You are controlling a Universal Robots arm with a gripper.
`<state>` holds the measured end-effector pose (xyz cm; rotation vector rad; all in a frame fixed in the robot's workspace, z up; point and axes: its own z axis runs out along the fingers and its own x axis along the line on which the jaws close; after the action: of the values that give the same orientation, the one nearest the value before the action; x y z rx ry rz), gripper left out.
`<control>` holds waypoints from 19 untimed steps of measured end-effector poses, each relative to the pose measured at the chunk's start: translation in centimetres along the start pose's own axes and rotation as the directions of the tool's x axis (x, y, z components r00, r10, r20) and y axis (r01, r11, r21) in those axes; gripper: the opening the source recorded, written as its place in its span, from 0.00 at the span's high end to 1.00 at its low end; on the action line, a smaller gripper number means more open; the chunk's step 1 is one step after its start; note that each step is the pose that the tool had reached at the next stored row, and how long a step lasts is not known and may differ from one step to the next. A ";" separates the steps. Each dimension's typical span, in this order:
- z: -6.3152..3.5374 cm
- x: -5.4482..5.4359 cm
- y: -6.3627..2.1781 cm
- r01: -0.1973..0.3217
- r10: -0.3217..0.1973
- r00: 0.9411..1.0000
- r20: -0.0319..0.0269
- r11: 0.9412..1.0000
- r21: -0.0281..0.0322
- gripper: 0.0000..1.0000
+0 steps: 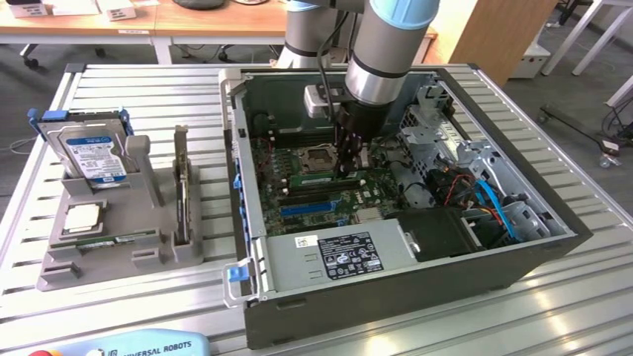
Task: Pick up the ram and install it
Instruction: 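Insert the ram into the slot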
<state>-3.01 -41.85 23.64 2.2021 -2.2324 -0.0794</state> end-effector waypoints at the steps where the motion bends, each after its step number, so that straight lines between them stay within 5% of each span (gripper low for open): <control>1: 0.00 0.0 0.00 0.000 0.000 1.000 0.000 1.000 0.000 0.89; 19: 0.32 0.0 -0.01 0.000 0.000 1.000 0.000 1.000 0.000 0.89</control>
<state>-3.01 -41.85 23.32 2.2023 -2.2325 -0.0796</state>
